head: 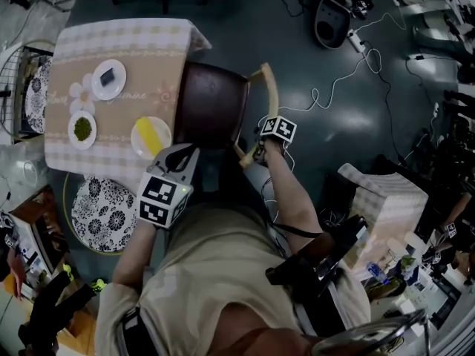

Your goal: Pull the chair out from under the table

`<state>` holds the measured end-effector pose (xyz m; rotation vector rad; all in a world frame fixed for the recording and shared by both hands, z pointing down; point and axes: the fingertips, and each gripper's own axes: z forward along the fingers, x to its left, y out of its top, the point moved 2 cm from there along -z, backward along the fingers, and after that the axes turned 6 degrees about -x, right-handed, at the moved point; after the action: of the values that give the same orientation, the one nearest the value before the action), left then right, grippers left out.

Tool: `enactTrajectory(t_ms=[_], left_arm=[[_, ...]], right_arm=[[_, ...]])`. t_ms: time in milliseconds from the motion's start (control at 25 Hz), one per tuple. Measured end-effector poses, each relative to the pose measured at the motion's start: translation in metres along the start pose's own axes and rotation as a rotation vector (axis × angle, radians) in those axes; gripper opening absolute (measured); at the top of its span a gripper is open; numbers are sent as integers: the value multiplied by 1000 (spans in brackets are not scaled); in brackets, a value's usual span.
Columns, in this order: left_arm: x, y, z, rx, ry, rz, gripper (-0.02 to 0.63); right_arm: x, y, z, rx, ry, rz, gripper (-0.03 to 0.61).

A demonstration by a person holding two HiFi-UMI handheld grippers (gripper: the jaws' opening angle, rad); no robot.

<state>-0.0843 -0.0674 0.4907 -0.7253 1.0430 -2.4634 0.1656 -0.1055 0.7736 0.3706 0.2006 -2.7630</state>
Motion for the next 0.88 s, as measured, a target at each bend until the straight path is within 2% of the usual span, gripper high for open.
enactTrajectory(t_ms=[520, 880], left_arm=[[1, 8, 2, -12, 15, 12, 6], [-5, 10, 7, -10, 4, 18, 6]], right_arm=[[0, -1, 2, 10, 13, 0, 94], [-19, 0, -2, 8, -3, 9, 94]])
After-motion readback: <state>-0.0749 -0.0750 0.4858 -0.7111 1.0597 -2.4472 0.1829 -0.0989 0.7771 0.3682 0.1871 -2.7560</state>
